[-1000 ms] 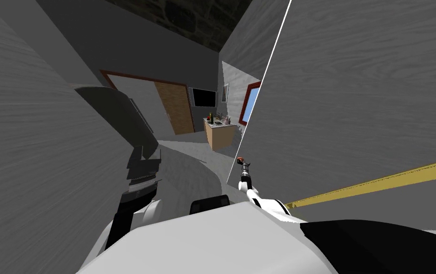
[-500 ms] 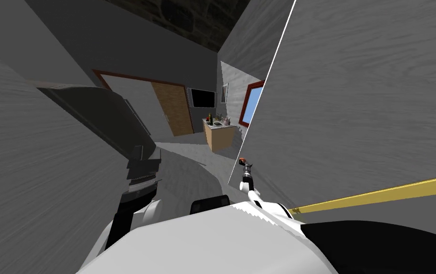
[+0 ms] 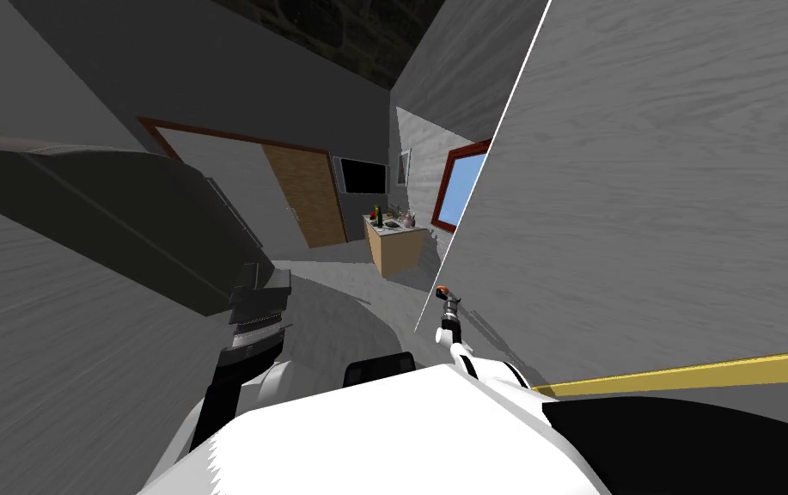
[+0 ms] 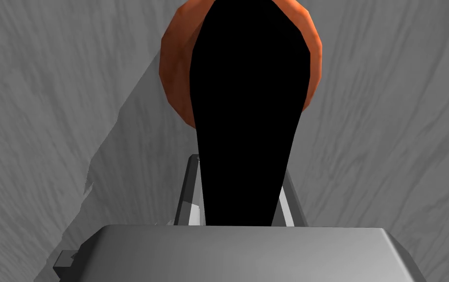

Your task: Push the door open

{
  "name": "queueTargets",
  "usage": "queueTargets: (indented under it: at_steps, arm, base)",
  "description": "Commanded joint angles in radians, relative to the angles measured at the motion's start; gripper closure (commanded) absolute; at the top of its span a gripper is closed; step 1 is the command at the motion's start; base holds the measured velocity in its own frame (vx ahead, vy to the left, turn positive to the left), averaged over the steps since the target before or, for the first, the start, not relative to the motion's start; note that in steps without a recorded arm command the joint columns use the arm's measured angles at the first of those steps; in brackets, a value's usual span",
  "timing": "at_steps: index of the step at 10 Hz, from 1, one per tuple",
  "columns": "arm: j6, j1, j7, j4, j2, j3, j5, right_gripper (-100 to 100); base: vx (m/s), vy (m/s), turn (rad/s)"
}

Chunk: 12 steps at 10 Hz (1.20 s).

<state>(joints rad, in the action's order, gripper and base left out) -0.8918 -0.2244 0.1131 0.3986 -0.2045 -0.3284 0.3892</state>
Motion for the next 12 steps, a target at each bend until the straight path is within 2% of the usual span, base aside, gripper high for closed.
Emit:
queueTargets:
  at_steps: [1, 2, 9, 10, 11, 12]
  arm:
    - [0.018, 0.02, 0.014, 0.045, 0.003, -0.007, 0.004, 100]
    - [0.015, 0.022, 0.021, 0.042, -0.001, -0.025, 0.017, 100]
    - [0.011, 0.025, 0.034, 0.036, -0.011, -0.059, 0.042, 100]
    - [0.005, 0.024, 0.031, 0.021, -0.012, -0.056, 0.04, 100]
    - [0.001, 0.026, 0.04, 0.018, -0.018, -0.075, 0.055, 100]
    - [0.001, 0.026, 0.04, 0.018, -0.018, -0.075, 0.055, 100]
  base:
    - [0.047, -0.014, -0.004]
    - [0.117, 0.018, -0.039]
    - [0.149, 0.011, -0.038]
    - [0.068, 0.0, -0.032]
    - [0.134, -0.006, -0.037]
    - [0.153, -0.016, -0.035]
